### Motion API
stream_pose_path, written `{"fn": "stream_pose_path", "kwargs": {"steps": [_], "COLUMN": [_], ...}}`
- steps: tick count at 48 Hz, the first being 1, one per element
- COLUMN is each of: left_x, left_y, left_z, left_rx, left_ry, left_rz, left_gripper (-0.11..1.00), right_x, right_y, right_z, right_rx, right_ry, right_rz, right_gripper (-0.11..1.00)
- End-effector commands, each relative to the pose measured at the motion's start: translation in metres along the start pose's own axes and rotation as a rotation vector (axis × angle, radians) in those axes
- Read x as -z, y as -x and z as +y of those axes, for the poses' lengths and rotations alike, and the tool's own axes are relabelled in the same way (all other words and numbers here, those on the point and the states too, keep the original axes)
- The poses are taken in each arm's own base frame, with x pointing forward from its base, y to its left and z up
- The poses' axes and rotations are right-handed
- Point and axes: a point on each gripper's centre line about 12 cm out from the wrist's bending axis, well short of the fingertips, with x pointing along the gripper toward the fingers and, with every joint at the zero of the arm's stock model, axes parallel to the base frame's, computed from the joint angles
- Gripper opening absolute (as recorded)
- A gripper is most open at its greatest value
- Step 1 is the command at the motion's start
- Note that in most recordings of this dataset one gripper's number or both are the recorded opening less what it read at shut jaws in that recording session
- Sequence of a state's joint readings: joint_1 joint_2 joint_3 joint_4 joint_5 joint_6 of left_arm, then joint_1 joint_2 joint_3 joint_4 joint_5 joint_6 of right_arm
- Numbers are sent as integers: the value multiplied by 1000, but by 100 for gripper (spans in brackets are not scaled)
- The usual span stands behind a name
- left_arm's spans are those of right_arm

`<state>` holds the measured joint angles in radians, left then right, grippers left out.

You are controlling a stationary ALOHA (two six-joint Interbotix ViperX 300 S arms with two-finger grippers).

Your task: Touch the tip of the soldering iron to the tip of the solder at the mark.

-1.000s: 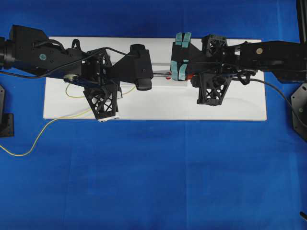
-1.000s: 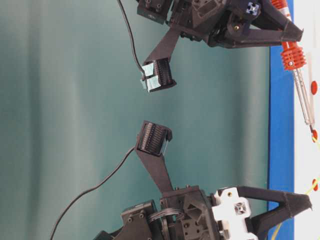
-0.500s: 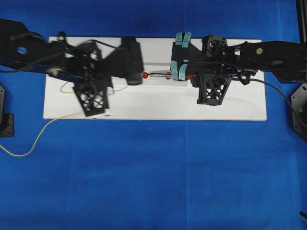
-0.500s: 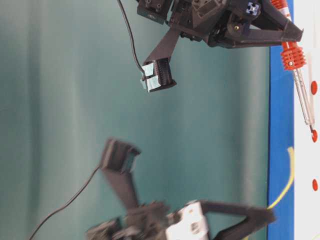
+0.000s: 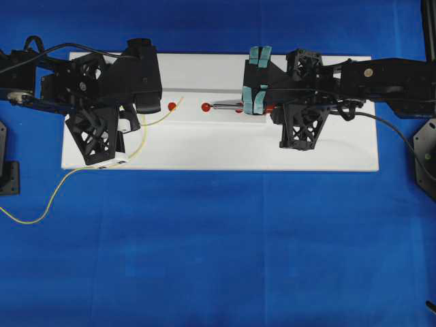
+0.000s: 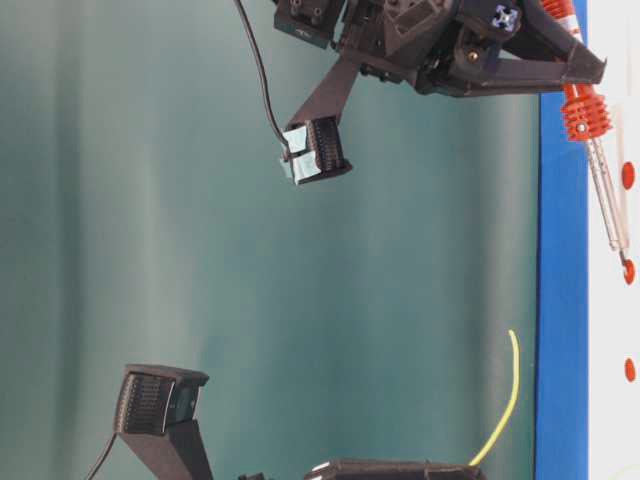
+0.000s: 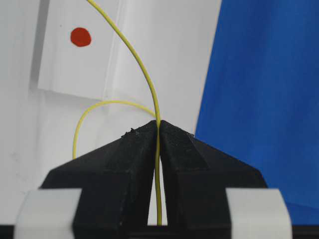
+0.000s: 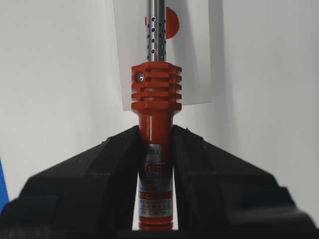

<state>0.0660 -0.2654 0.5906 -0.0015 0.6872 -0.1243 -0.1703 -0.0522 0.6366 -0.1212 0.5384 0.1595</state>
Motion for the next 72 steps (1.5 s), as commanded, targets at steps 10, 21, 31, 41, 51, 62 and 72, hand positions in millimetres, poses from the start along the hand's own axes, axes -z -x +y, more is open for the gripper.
{"fn": "stream_pose_path", "kwargs": {"steps": [10, 21, 31, 41, 51, 62, 72], "left_x": [-4, -4, -7, -11, -27, -55, -63], "left_y": [7, 7, 6, 5, 0, -26, -69], "left_z": [-1, -1, -2, -2, -5, -12, -13], "left_rx": [5, 5, 5, 6, 8, 11, 3], "left_ry": [-2, -2, -4, -2, -4, -16, -30], "left_rz": [-30, -30, -33, -39, -55, -40, 22], "left_gripper": [2, 2, 2, 2, 2, 2, 2], "right_x": [2, 35, 52, 52, 50, 51, 52], "right_y": [49, 77, 82, 75, 75, 74, 73], "right_z": [-3, -8, -9, -10, -10, -10, -11], "right_rx": [1, 1, 2, 14, 19, 20, 20], "right_ry": [-8, -42, -79, -64, -54, -55, -55], "right_rz": [-88, -116, -118, -98, -98, -95, -93], "right_gripper": [6, 6, 6, 6, 6, 6, 6]}}
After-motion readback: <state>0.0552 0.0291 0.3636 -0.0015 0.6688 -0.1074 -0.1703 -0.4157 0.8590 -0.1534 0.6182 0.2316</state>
